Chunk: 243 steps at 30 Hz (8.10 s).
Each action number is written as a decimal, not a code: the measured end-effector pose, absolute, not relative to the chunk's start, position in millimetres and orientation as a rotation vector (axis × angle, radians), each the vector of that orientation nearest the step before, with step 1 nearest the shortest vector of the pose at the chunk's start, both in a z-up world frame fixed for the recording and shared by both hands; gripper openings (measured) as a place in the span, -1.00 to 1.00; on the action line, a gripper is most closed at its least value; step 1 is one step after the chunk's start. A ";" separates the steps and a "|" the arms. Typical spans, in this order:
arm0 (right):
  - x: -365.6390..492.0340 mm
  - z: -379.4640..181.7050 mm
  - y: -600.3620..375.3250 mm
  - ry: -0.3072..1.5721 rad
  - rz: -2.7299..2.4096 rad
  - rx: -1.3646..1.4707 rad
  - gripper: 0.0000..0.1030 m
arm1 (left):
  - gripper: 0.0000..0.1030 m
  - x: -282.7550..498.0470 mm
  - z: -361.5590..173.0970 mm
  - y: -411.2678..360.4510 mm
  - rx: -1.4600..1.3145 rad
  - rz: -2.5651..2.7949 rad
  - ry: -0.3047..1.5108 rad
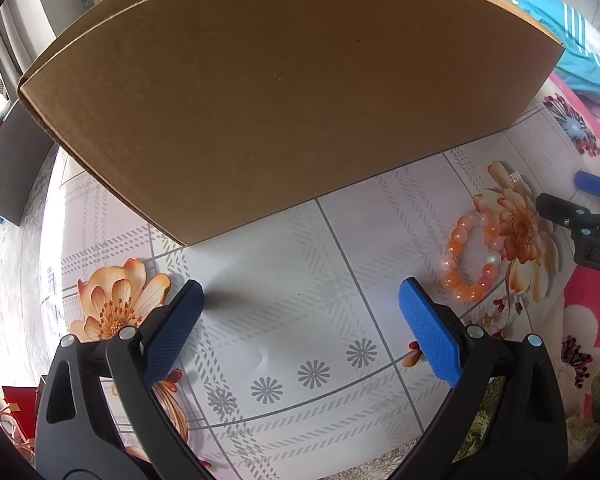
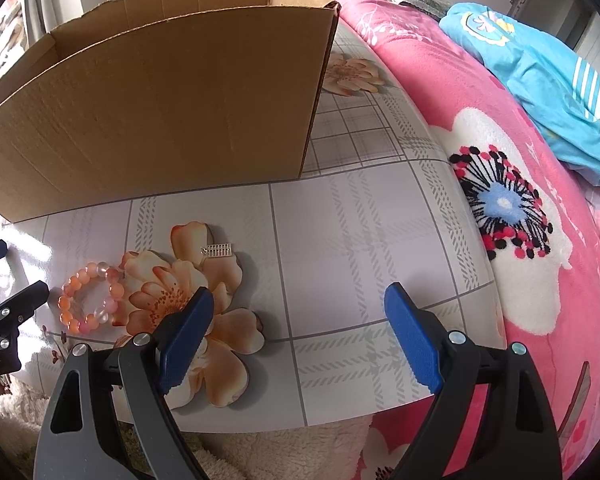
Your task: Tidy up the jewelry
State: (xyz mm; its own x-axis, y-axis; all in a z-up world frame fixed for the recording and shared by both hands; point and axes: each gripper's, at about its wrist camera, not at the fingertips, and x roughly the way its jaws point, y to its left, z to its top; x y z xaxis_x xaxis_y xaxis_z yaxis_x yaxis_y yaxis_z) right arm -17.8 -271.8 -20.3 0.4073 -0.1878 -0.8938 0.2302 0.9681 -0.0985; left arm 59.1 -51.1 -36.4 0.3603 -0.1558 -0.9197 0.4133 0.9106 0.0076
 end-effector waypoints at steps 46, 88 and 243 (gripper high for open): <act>-16.3 -18.3 -266.8 1.111 -0.257 0.050 0.65 | 0.84 59.5 -35.1 -47.4 0.257 -0.370 1.149; -23.6 -9.9 -278.6 1.035 -0.233 0.125 0.65 | 0.83 30.6 3.1 -52.3 0.181 -0.687 0.899; -20.2 78.1 -257.8 0.739 0.151 0.270 -0.71 | -0.84 37.3 82.8 -30.3 0.048 -0.967 0.817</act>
State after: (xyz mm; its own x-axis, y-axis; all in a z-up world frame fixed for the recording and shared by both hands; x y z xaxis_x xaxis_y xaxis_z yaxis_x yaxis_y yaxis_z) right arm -20.2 -257.8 78.1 0.7302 0.2303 -0.6433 -0.0408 0.9545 0.2954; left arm 37.3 -30.3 82.8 0.3003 -0.7117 -0.6351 0.7457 0.5903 -0.3090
